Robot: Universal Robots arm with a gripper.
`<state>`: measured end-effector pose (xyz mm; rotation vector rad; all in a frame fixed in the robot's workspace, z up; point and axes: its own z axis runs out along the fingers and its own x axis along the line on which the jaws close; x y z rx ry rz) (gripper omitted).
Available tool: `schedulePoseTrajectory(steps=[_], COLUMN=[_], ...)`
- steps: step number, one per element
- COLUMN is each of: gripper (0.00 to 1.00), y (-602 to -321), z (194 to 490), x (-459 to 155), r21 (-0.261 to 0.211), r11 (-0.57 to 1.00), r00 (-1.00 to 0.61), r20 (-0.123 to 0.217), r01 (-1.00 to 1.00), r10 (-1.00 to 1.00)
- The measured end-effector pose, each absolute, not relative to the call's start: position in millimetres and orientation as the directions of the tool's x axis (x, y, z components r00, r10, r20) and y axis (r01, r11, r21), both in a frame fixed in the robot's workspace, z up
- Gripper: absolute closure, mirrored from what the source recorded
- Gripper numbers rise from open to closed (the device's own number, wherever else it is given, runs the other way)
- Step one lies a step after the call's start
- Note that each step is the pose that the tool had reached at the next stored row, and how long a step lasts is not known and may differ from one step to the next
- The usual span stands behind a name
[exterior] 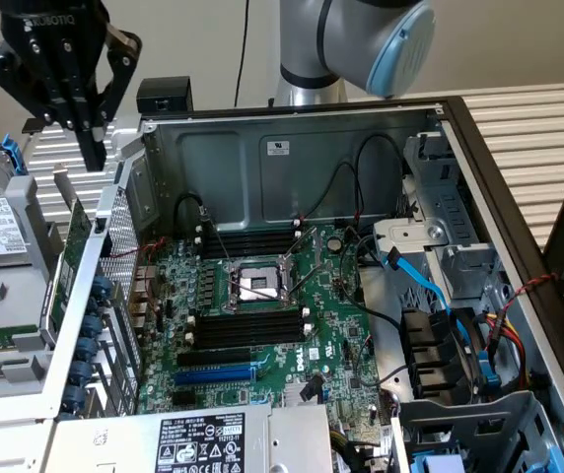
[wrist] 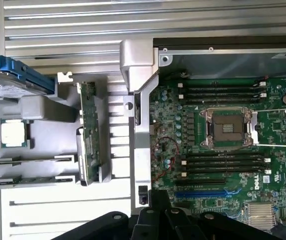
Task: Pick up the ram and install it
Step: 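Reach for the ram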
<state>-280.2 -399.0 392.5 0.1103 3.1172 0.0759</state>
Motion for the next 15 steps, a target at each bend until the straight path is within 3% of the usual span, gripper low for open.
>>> schedulePoseTrajectory(steps=[15], gripper=[0.89], y=[-399.0], z=[386.3], x=[-348.6], r21=[0.049], r11=[0.996], r00=[-0.997], r20=[-0.020], r01=[0.070], r10=[0.071])
